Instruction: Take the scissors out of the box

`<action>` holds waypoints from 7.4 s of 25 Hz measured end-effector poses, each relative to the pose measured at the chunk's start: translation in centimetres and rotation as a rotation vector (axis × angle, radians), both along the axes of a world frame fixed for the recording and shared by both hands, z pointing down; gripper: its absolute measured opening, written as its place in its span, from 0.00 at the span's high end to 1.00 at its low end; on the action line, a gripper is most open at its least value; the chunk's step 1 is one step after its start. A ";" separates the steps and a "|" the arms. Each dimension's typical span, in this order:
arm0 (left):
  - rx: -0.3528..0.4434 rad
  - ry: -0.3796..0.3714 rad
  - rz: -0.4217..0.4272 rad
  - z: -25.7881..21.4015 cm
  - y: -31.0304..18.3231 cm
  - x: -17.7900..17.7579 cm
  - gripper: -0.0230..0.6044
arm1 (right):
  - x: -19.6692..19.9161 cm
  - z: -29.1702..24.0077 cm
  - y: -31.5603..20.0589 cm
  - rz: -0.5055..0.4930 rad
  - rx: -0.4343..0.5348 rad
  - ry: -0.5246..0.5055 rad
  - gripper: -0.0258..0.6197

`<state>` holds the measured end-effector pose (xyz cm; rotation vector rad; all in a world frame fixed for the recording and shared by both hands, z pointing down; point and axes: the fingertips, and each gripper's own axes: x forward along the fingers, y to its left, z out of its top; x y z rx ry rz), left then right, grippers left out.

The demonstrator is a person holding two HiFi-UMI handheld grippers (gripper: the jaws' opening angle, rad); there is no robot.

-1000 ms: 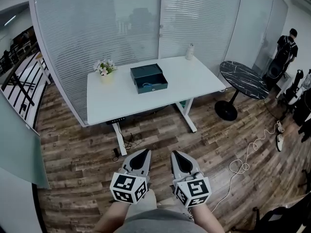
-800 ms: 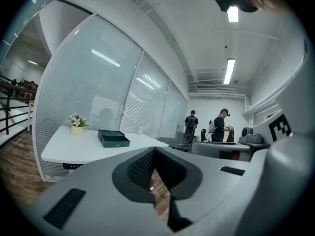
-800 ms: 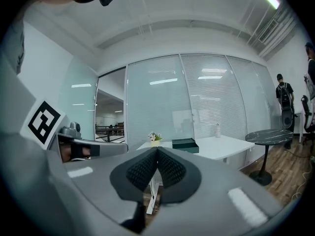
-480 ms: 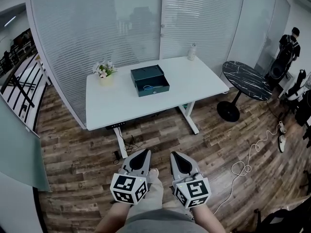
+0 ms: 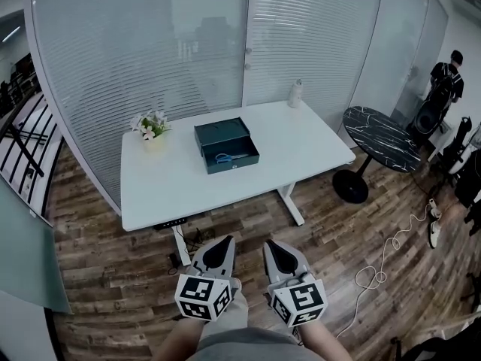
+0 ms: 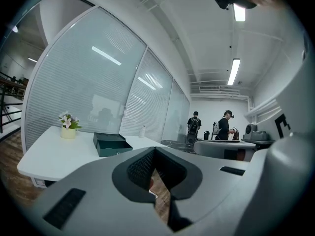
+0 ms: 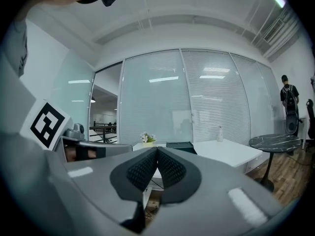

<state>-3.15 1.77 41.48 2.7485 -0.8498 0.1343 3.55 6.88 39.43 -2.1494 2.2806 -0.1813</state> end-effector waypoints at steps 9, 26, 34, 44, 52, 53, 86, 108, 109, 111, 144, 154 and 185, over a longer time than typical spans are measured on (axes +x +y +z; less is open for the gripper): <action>-0.019 -0.010 -0.026 0.8 -9.9 3.5 0.95 | 4.1 0.2 -10.0 -0.017 -0.009 -0.007 0.95; -0.017 -0.023 -0.024 0.7 -25.1 8.7 0.95 | 9.0 0.2 -25.5 -0.045 -0.011 -0.007 0.95; -0.034 -0.013 -0.041 1.3 -30.1 9.8 0.95 | 10.8 0.7 -30.8 -0.052 -0.034 0.013 0.95; -0.077 -0.015 -0.162 2.8 -34.1 8.0 0.95 | 11.0 2.1 -36.7 -0.172 -0.080 0.038 0.95; -0.097 -0.009 -0.301 4.3 -38.2 7.0 0.95 | 11.7 4.4 -43.1 -0.323 -0.136 0.098 0.95; -0.097 -0.009 -0.316 4.5 -38.7 6.9 0.95 | 11.8 4.7 -43.8 -0.341 -0.144 0.111 0.95; -0.158 -0.048 -0.545 7.2 -41.6 3.2 0.95 | 8.4 24.2 -50.9 -1.136 -0.784 0.696 0.76; -0.137 -0.018 -0.580 6.0 -41.4 2.3 0.95 | 7.8 26.2 -49.7 -1.224 -0.868 0.847 0.81; -0.135 -0.017 -0.578 6.0 -41.3 2.2 0.95 | 7.8 26.2 -49.7 -1.219 -0.864 0.853 0.81; -0.132 -0.017 -0.573 5.8 -41.0 2.2 0.95 | 7.8 26.2 -49.7 -1.204 -0.853 0.859 0.81; -0.069 -0.020 -0.364 3.0 -34.6 0.2 0.95 | 7.2 12.8 -47.7 -0.620 -0.366 0.639 0.82; -0.061 -0.008 -0.310 2.3 -32.2 0.3 0.95 | 7.3 5.8 -43.1 -0.396 -0.168 0.496 0.82; 0.024 0.009 -0.383 -0.1 -10.2 3.8 0.95 | 9.3 0.0 -13.6 -0.295 -0.027 0.203 0.82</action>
